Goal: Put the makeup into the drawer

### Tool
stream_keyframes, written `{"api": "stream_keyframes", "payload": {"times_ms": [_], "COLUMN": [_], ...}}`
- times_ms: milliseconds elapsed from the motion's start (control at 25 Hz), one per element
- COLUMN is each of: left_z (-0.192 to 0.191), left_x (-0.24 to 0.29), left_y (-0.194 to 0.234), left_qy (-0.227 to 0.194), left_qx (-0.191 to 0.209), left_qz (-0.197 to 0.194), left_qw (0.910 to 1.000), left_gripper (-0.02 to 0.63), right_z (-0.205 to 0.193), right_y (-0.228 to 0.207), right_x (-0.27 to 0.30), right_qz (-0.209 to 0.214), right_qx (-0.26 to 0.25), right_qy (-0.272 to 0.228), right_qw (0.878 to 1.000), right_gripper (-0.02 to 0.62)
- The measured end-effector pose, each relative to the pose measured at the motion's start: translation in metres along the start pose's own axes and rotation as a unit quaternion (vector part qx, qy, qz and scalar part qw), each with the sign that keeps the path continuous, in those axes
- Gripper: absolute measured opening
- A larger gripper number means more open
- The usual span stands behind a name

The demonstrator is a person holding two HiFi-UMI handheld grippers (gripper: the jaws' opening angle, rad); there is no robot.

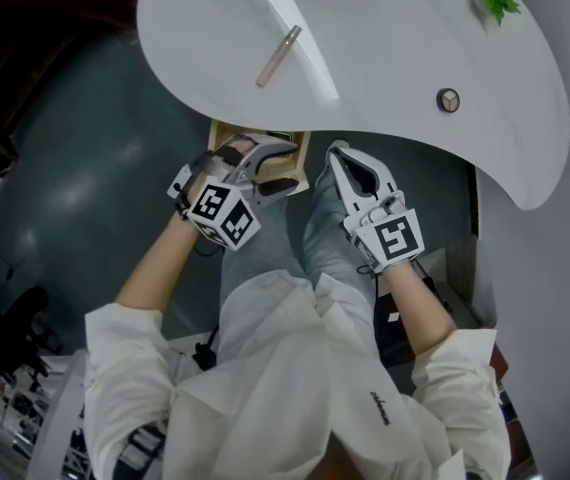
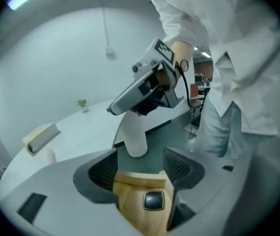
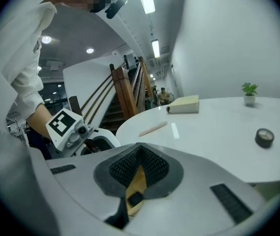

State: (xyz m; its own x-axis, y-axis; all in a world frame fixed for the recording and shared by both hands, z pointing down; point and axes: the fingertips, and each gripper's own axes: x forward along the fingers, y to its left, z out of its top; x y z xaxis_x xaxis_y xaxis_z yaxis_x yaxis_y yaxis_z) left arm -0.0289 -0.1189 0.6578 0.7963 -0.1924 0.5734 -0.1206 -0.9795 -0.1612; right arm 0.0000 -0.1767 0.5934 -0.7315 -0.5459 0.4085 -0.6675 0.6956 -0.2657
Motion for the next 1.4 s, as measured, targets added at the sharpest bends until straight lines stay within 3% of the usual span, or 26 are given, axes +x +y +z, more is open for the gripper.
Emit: {"api": "stream_keyframes", "payload": {"times_ms": [120, 240, 360, 560, 640, 1000, 1200, 1400], "left_z": [0.030, 0.061, 0.094, 0.164, 0.188, 0.257, 0.281, 0.291], "left_x": [-0.025, -0.051, -0.080, -0.156, -0.186, -0.289, -0.338, -0.372], "left_y": [0.025, 0.059, 0.085, 0.129, 0.139, 0.158, 0.157, 0.164], "left_qy": [-0.037, -0.092, -0.161, -0.270, -0.288, -0.336, -0.335, -0.340], "left_qx": [-0.041, -0.102, -0.158, -0.224, -0.238, -0.192, -0.136, -0.126], "left_qz": [0.056, 0.128, 0.195, 0.295, 0.320, 0.403, 0.450, 0.481], "left_qw": [0.9969, 0.9823, 0.9544, 0.8887, 0.8709, 0.8293, 0.8164, 0.7984], "left_gripper": [0.302, 0.268, 0.199, 0.101, 0.079, 0.041, 0.037, 0.037], "right_z": [0.023, 0.041, 0.059, 0.129, 0.161, 0.238, 0.271, 0.286], "right_y": [-0.009, -0.015, -0.018, -0.019, -0.018, -0.039, -0.038, -0.045], "right_x": [-0.003, -0.008, -0.020, -0.062, -0.087, -0.190, -0.250, -0.289], "right_qz": [-0.015, -0.028, -0.049, -0.086, -0.100, -0.172, -0.218, -0.252], "right_qx": [-0.003, -0.007, -0.004, -0.013, -0.017, -0.035, -0.064, -0.071], "right_qy": [-0.016, -0.027, -0.049, -0.120, -0.142, -0.224, -0.273, -0.299], "right_qw": [1.000, 0.999, 0.998, 0.989, 0.985, 0.959, 0.935, 0.918], "right_gripper": [0.017, 0.017, 0.017, 0.017, 0.017, 0.017, 0.017, 0.017]}}
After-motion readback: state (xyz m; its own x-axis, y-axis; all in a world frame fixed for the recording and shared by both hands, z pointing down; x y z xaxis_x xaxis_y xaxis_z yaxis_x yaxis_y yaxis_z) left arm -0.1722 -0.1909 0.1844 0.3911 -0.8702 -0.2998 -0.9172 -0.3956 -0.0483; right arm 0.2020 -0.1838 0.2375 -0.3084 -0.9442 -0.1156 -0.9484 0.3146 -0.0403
